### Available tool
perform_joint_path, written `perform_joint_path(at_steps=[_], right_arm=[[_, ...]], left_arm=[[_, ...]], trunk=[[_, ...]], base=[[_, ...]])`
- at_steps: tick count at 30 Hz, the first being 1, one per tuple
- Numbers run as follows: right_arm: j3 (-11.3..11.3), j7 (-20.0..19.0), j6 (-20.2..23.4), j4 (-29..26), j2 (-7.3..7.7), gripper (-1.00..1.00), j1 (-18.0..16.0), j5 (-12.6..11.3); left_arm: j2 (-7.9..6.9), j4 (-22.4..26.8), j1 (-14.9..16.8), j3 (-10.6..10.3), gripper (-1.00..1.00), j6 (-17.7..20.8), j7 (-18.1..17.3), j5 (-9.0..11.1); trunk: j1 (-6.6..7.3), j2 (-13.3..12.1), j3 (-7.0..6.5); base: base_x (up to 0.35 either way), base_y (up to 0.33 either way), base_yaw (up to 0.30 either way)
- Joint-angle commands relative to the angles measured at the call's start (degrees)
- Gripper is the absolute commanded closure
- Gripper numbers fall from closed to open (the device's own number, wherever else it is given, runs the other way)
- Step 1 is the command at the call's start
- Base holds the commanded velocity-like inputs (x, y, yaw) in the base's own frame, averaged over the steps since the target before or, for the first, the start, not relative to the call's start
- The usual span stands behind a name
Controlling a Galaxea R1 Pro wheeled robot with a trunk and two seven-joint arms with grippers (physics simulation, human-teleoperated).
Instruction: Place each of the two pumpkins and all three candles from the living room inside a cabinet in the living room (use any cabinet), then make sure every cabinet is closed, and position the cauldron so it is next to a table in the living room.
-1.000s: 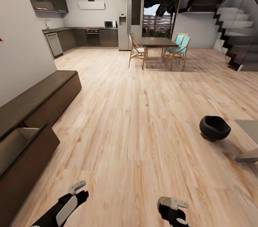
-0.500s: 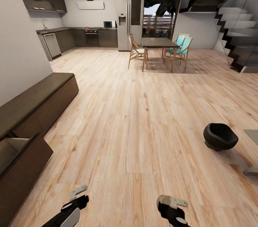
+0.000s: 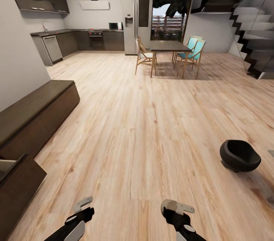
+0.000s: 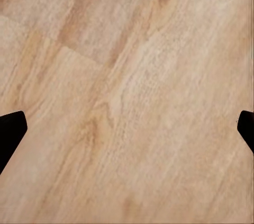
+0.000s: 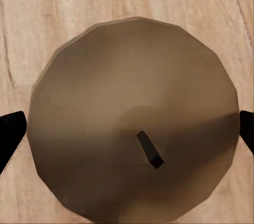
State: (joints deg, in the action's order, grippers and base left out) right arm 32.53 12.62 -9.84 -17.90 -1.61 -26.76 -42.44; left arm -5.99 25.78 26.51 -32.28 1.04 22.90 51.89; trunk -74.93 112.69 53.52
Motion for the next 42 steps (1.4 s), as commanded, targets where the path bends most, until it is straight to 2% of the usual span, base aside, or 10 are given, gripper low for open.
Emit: perform_joint_path(at_steps=[1, 9, 11, 14, 16, 18, 21, 42], right_arm=[[0.52, 0.29, -0.31, -0.02, 0.05, 1.00, -0.05, -0.46], [0.46, -0.40, -0.53, -0.04, 0.23, 1.00, -0.06, -0.60], [0.40, -2.53, -0.53, -0.03, 0.24, 1.00, -0.05, -0.67], [0.22, -8.38, -0.31, 0.03, 0.33, 1.00, -0.05, -1.26], [0.19, -11.11, -0.15, 0.05, 0.38, 1.00, -0.05, -2.71], [0.23, -13.12, -0.05, 0.10, 0.55, 1.00, -0.05, -5.13], [0.25, -15.05, 0.06, 0.44, 0.92, 1.00, -0.05, -6.65], [0.25, -15.02, 0.04, 0.76, 0.94, 1.00, -0.05, -6.96]], left_arm=[[-0.08, 0.15, 0.04, -0.51, -1.00, 0.11, 0.48, 0.32], [-0.04, 0.15, 0.04, -0.67, -1.00, 0.12, 0.48, 0.32], [-0.01, 0.15, 0.04, -0.67, -1.00, 0.11, 0.48, 0.32], [-0.02, 0.15, 0.04, -0.68, -1.00, 0.11, 0.48, 0.32], [0.00, 0.15, 0.04, -0.73, -1.00, 0.11, 0.48, 0.32], [0.00, 0.15, 0.04, -0.75, -1.00, 0.10, 0.48, 0.32], [0.01, 0.15, 0.04, -0.76, -1.00, 0.12, 0.48, 0.32], [0.01, 0.15, 0.04, -0.85, -1.00, 0.11, 0.48, 0.32]], trunk=[[-0.03, 0.02, 0.05], [-0.03, 0.02, 0.05], [-0.03, 0.02, 0.05], [-0.03, 0.02, 0.05], [-0.03, 0.02, 0.05], [-0.03, 0.02, 0.05], [-0.03, 0.02, 0.05], [-0.03, 0.02, 0.05]], base=[[0.325, -0.072, 0.000], [0.325, -0.072, 0.000], [0.325, -0.072, 0.000], [0.325, -0.072, 0.000], [0.325, -0.072, 0.000], [0.325, -0.072, 0.000], [0.325, -0.073, 0.000], [0.325, -0.082, 0.000]])
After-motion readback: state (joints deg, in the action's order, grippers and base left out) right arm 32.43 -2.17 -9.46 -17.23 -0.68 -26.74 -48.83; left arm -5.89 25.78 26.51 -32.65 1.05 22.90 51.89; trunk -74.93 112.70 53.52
